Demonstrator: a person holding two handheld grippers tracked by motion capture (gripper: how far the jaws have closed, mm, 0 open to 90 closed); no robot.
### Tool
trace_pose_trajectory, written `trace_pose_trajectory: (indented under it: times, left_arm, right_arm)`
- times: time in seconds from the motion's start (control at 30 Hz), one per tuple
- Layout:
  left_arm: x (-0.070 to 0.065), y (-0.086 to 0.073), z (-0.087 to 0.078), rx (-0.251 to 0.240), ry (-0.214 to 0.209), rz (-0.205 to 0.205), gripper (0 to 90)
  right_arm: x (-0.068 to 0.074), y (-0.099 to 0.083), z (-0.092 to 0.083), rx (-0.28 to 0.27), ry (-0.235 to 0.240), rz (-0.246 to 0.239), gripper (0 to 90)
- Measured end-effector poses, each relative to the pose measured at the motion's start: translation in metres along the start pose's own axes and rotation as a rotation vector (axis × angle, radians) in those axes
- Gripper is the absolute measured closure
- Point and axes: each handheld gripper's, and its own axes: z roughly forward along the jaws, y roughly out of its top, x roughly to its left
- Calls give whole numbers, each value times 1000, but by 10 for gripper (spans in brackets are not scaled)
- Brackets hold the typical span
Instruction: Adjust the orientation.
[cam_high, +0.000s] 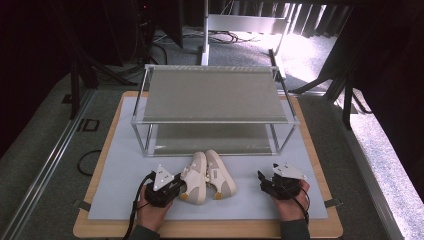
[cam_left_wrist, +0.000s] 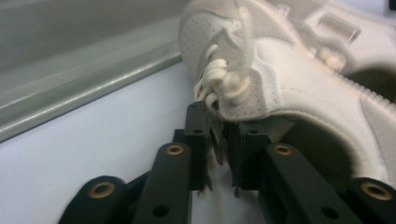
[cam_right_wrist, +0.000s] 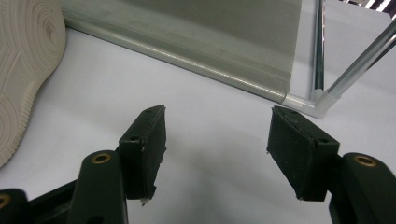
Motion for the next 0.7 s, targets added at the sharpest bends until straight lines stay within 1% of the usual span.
trace_pose_trajectory:
  times: [0.07, 0.1, 0.17, 0.27, 0.3, 0.37, 0.43, 0.47, 0.5, 0.53, 0.57, 0.6, 0.63, 0.7]
  left_arm:
    - [-2, 2, 1, -7, 20, 11, 811]
    - [-2, 3, 1, -8, 22, 16, 815]
    - [-2, 5, 0, -18, 22, 11, 821]
    - [3, 8, -9, -50, 15, -11, 829]
    - [3, 8, -9, -50, 15, -11, 829]
    - [5, 11, -13, -55, 36, -8, 830]
    - [6, 13, -15, -59, 44, -8, 832]
    - [8, 13, -18, -55, 70, -3, 832]
    - [8, 13, -18, -55, 70, -3, 832]
    - [10, 13, -21, -54, 89, -9, 832]
    - [10, 13, -21, -54, 89, -9, 832]
    - [12, 13, -24, -55, 103, -24, 832]
    - [12, 13, -24, -55, 103, -24, 832]
    - [14, 14, -26, -60, 120, -24, 832]
  right_arm:
    - [0, 0, 0, -1, 0, -2, 366]
    - [0, 0, 0, -1, 0, -2, 366]
    - [0, 0, 0, -2, -1, -1, 366]
    - [0, 0, -1, -3, -1, -2, 366]
    - [0, 0, -1, -3, -1, -2, 366]
    - [0, 0, 0, -3, 1, -4, 366]
    - [1, 0, 0, -2, 1, -5, 367]
    - [1, 0, 0, -1, 0, -5, 366]
    - [1, 0, 0, -1, 0, -5, 366]
    - [2, 1, 0, -2, 1, -6, 366]
    - [2, 1, 0, -2, 1, -6, 366]
    - [3, 1, 0, -3, 4, -8, 367]
    - [3, 1, 0, -3, 4, -8, 367]
    - [4, 2, 0, -4, 6, -11, 367]
